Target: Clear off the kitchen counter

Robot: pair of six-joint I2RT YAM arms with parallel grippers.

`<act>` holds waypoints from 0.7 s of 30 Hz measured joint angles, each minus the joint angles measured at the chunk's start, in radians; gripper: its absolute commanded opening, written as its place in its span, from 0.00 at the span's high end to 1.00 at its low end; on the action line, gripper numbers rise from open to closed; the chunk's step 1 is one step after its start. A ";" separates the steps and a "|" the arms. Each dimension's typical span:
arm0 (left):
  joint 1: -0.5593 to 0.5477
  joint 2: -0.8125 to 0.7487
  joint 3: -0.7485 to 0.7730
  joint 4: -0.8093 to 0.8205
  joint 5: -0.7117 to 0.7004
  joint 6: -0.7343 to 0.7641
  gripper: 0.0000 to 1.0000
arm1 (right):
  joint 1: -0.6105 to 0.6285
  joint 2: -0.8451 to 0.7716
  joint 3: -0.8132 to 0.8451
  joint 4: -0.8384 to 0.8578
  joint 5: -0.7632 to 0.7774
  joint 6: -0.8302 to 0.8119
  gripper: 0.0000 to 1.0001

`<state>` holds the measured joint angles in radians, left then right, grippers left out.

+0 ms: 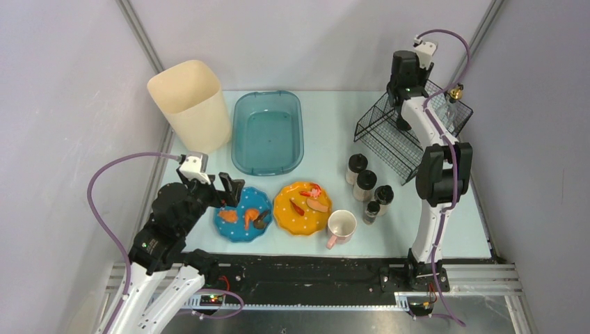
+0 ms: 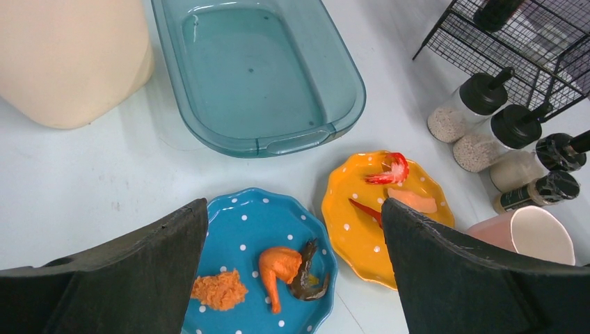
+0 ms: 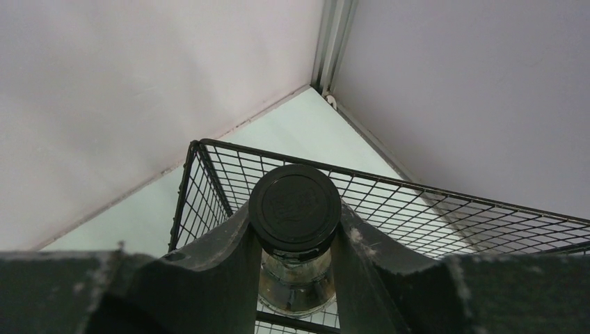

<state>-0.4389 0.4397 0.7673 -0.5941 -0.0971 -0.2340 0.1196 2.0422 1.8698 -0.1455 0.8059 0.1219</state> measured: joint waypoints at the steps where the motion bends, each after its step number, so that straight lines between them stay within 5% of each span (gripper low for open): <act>1: 0.000 0.000 0.000 0.000 0.000 0.000 0.02 | 0.000 -0.001 -0.005 0.006 0.000 0.001 0.54; 11: 0.001 0.000 0.000 0.000 0.000 0.000 0.02 | 0.008 -0.016 -0.035 0.002 -0.001 0.009 0.23; 21: 0.001 0.000 0.000 0.000 -0.004 0.000 0.02 | 0.067 -0.161 -0.040 0.018 0.015 -0.067 0.19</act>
<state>-0.4381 0.4393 0.7673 -0.5941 -0.1013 -0.2344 0.1864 1.8816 1.8297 -0.1276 0.8211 0.0547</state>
